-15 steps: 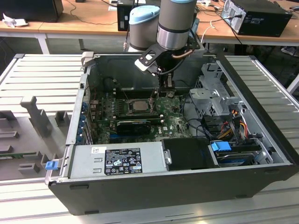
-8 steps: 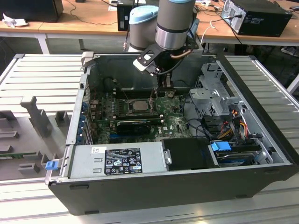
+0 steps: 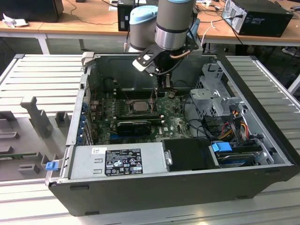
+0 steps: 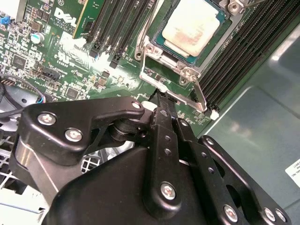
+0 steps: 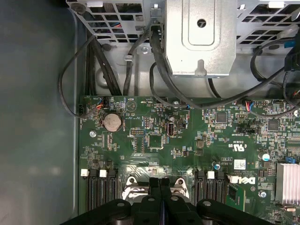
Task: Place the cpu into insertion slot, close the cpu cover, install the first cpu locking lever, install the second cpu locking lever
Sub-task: 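Close the cpu cover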
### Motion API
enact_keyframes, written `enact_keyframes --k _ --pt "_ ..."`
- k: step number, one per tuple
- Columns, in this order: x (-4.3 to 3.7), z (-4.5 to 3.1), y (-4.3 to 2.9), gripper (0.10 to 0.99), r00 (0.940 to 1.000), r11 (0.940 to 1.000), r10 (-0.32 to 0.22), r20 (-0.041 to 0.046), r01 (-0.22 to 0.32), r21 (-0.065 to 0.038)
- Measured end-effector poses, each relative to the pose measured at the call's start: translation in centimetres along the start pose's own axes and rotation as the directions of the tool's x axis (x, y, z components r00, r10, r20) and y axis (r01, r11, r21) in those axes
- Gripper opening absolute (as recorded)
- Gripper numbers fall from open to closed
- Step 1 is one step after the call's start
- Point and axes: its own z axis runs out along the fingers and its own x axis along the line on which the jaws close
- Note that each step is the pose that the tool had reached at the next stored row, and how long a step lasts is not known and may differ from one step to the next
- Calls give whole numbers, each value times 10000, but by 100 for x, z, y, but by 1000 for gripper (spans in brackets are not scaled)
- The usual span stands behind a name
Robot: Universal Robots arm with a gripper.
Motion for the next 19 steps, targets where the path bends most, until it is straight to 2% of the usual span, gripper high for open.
enact_keyframes --k 9,19 --pt "0 0 -26 106 10000 10000 1 0 -1 0" --pt "1 0 -88 106 10000 10000 1 -4 -1 0"
